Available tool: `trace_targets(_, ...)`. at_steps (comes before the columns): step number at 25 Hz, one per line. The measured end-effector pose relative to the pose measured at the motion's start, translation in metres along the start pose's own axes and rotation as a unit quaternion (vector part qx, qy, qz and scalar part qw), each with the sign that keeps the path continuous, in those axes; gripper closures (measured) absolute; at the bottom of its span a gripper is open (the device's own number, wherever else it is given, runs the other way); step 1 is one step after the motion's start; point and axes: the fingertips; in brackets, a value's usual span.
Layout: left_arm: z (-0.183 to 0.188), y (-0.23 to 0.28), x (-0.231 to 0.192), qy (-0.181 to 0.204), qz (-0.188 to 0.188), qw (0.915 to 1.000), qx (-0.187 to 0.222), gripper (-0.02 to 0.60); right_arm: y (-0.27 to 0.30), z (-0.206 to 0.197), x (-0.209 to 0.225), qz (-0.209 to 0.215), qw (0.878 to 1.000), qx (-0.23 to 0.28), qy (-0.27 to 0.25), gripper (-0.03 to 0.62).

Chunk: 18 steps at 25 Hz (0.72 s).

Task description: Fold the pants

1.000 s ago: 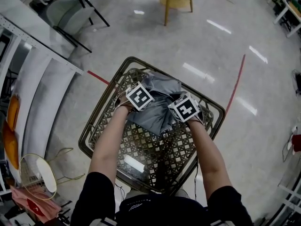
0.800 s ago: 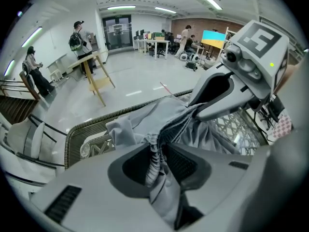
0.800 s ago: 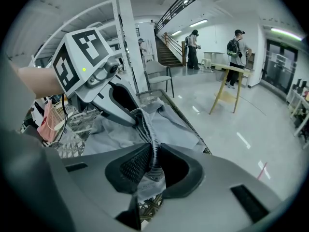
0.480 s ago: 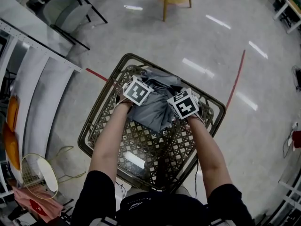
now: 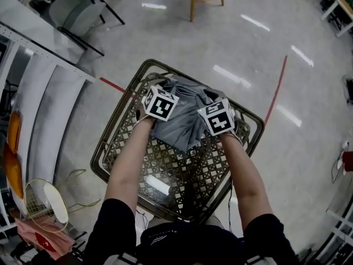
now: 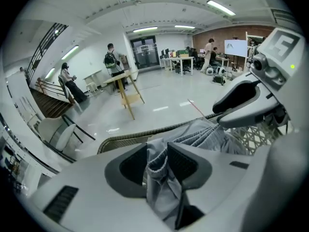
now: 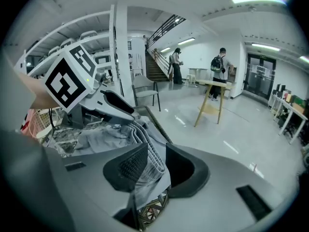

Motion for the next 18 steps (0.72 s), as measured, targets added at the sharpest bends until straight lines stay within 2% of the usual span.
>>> trace_targets(6, -0.003, -0.01, 0.004, -0.017, 0.007, 0.9998, -0.005, 0.462, -0.007, -0.003, -0.008, 0.011, 1.0, 0.02, 0.006, 0.496)
trace_targets(10, -0.012, -0.021, 0.014, -0.024, -0.005, 0.9997, -0.009, 0.547, -0.016, -0.007, -0.014, 0.015, 0.999, 0.029, 0.017, 0.522)
trace_targets(12, -0.014, -0.027, 0.02, -0.038, -0.015, 0.9992, -0.002, 0.558, -0.022, -0.01, -0.018, 0.017, 0.999, 0.034, 0.026, 0.536)
trace_targets(16, -0.021, -0.042, 0.012, -0.058, 0.028, 0.9979, 0.006, 0.558, -0.031, -0.015, -0.024, 0.014, 0.999, 0.036, 0.028, 0.536)
trace_targets(18, -0.026, -0.047, 0.017, -0.071, 0.019, 0.9973, 0.008, 0.557, -0.036, -0.019, -0.028, 0.012, 0.999, 0.034, 0.027, 0.537)
Point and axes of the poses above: the fingertips, and each gripper's own axes: y forward along the fingers, x to its right, z out of its top, and after that the axes turned 14 degrees about y, right-handed
